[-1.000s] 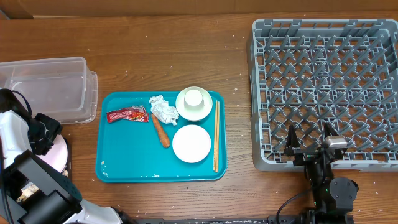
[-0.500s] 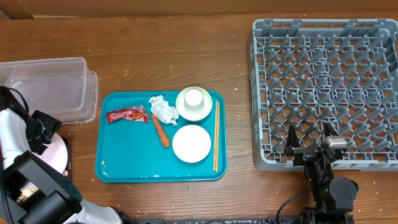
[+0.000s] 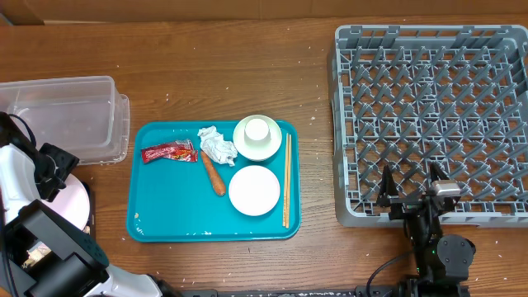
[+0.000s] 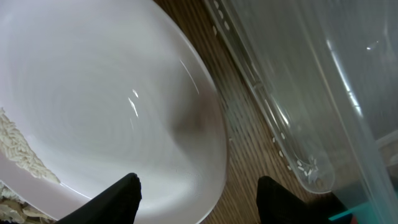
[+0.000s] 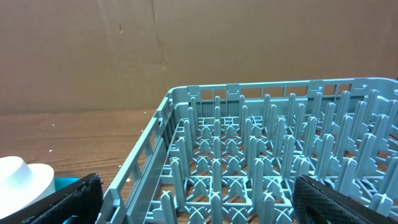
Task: Sort waste into correct bins and load items into the dishwasher
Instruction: 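Tilt the plate with the left gripper to dump rice onto black tray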
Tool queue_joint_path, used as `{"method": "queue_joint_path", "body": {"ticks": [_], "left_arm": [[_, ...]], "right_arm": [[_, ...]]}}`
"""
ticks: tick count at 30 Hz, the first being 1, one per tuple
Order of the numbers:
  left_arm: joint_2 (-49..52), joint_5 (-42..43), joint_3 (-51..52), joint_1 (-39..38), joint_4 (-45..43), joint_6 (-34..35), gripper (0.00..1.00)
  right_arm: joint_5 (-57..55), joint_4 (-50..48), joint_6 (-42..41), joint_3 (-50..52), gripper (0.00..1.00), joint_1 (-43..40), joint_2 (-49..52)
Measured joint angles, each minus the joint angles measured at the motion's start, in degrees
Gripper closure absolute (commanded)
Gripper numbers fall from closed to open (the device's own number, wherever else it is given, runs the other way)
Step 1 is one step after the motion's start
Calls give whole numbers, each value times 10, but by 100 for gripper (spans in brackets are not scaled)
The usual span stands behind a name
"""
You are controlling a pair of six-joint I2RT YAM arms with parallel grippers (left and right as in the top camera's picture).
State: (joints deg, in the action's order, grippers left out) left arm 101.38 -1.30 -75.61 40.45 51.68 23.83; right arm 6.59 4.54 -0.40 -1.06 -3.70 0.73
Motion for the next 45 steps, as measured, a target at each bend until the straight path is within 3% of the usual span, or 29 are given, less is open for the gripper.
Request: {"method": "queue_joint_path", "body": {"ticks": [22,29,35,45], "left_arm": [[27,0,29,-7,-21,-2,43],[27,0,29,-7,-22,-4,55],[27,0,29,-7,-22,-12,77],[27,-3,23,-7,6,-15,96]], "right_arm": [[0,0,0,0,0,0,0],[0,0,0,0,0,0,0],[0,0,0,0,0,0,0],[0,0,0,0,0,0,0]]}}
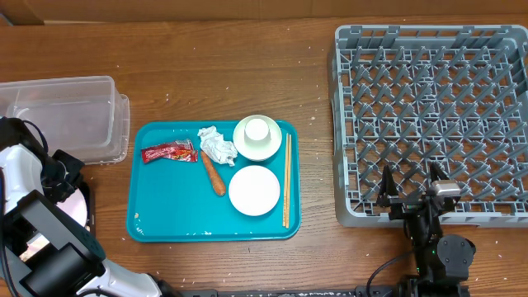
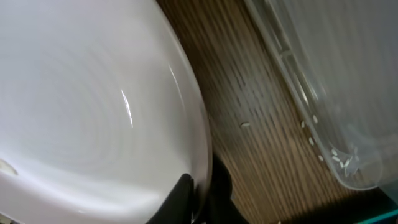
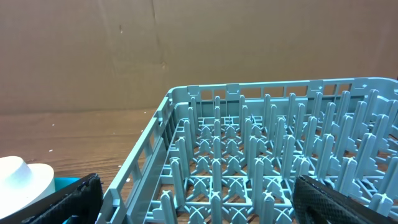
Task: Sort waste into correct bins and load items into the dishwasher
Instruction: 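Tilt the plate with the left gripper to dump rice onto black tray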
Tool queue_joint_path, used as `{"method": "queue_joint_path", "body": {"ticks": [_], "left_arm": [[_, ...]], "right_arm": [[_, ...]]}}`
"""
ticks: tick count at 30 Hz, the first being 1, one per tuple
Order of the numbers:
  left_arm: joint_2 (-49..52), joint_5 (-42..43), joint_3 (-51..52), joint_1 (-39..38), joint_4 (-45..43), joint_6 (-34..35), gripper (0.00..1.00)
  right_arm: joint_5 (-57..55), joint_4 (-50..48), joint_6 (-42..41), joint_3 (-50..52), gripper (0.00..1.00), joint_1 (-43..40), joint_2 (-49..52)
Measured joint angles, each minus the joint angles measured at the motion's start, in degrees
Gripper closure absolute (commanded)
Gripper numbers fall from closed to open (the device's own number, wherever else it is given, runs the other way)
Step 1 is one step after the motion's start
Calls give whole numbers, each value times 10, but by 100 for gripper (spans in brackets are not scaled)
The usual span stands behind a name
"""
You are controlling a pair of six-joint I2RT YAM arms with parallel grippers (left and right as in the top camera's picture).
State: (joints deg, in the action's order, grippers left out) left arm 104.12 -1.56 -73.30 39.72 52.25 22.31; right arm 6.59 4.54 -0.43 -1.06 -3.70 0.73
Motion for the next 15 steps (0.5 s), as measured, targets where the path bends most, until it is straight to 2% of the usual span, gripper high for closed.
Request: {"method": "queue_joint_path", "body": {"ticks": [15], "left_arm": [[0,-4,-119,0,100,-2,96]], "right_arm": [[0,0,0,0,0,0,0]]}}
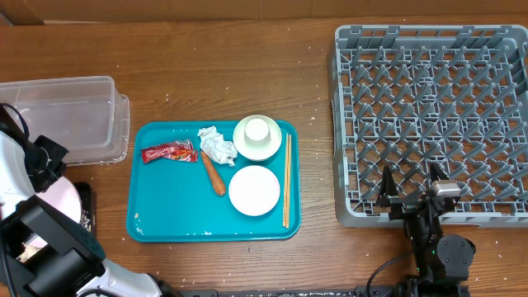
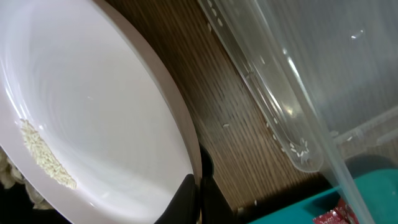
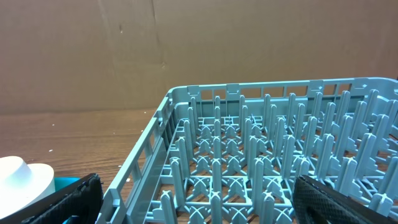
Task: Sort waste into correct bins and load items into the dishwasher
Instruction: 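Tilt the plate with the left gripper to dump rice onto black tray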
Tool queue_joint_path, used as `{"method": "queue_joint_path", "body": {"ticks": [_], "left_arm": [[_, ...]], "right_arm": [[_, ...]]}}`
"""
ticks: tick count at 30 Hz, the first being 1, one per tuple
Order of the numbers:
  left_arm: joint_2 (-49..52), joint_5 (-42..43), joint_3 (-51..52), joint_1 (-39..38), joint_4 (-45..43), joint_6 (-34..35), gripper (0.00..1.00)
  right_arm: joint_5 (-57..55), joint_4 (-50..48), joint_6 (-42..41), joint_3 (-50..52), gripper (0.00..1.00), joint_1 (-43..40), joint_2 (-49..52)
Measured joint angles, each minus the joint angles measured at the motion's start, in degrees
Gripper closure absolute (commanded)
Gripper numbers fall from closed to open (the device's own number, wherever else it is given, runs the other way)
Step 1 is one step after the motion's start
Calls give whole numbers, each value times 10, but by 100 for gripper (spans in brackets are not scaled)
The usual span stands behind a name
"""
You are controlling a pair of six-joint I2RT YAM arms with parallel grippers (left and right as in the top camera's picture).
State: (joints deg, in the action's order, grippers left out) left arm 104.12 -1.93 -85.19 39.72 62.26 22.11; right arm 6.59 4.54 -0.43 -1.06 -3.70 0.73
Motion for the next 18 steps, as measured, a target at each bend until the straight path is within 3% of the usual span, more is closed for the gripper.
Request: {"method": "queue_joint_path", "body": {"ticks": [10,18], "left_arm": [[-2,18,-75,0,57,0,96],[-35,153,-95,14,58,-1,96]], "right_arm": [[0,0,0,0,0,0,0],[0,0,0,0,0,0,0]]}}
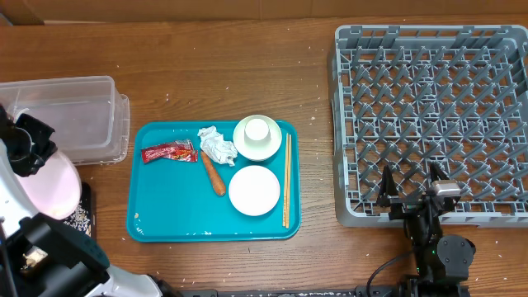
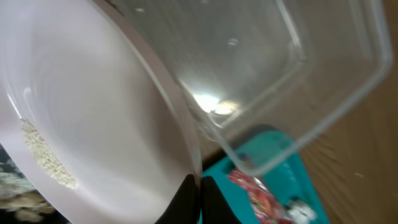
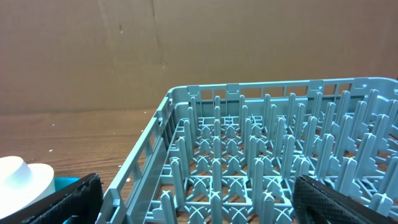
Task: Sort waste into correct bins and load items into the dishwasher
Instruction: 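Tilt the plate with the left gripper to dump rice onto black tray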
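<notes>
My left gripper (image 2: 199, 186) is shut on the rim of a pale pink plate (image 2: 81, 124) with a streak of rice (image 2: 43, 163) on it. In the overhead view the plate (image 1: 51, 186) hangs at the far left, just in front of the clear plastic bin (image 1: 66, 115). The teal tray (image 1: 165, 206) carries a red packet (image 1: 169, 152), crumpled paper (image 1: 216, 144), a carrot-like stick (image 1: 213, 173), a white bowl with a cup (image 1: 257, 136), a white plate (image 1: 254, 190) and chopsticks (image 1: 286, 180). My right gripper (image 1: 408, 191) stands open at the near edge of the grey dish rack (image 1: 433, 115).
The clear bin (image 2: 249, 74) fills the upper right of the left wrist view, with the tray's corner (image 2: 283, 158) below it. A dark patch sprinkled with rice (image 1: 80, 216) lies beside the plate. The right wrist view shows rack pegs (image 3: 249, 168) and a cardboard wall behind.
The plate in my left gripper has risen and moved toward the clear bin; the bin's inside and the tray with the red packet now show beneath it. The right arm has not moved.
My left gripper first stood open around the plate's rim on the table beside the bin. Then it was shut on the rim. After that the plate was tilted up off the table, and now it hangs higher by the bin. The right gripper stayed open at the rack.
</notes>
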Tool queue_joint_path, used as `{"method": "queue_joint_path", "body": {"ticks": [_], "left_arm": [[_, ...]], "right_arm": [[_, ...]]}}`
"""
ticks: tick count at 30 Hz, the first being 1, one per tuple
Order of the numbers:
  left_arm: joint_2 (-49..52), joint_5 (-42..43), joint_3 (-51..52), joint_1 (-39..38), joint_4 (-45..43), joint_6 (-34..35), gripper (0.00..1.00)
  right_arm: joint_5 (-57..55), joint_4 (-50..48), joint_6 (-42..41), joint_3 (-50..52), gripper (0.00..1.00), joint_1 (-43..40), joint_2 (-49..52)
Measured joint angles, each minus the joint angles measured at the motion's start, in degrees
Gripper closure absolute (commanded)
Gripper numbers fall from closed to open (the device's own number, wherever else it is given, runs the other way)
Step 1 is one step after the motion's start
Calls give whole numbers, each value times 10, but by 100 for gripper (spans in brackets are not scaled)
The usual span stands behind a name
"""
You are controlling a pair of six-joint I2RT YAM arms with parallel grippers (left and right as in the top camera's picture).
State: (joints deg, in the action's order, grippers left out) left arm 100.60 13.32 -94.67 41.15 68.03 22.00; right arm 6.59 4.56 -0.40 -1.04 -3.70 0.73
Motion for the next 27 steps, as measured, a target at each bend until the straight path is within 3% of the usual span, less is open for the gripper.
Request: {"method": "queue_joint_path", "body": {"ticks": [7,17,27], "left_arm": [[-10,130,-2,73,35,-17,96],[-10,253,-2,199,57,-65,96],[-11,422,-2,265,50,-85,96]], "right_arm": [[0,0,0,0,0,0,0],[0,0,0,0,0,0,0],[0,0,0,0,0,0,0]]}}
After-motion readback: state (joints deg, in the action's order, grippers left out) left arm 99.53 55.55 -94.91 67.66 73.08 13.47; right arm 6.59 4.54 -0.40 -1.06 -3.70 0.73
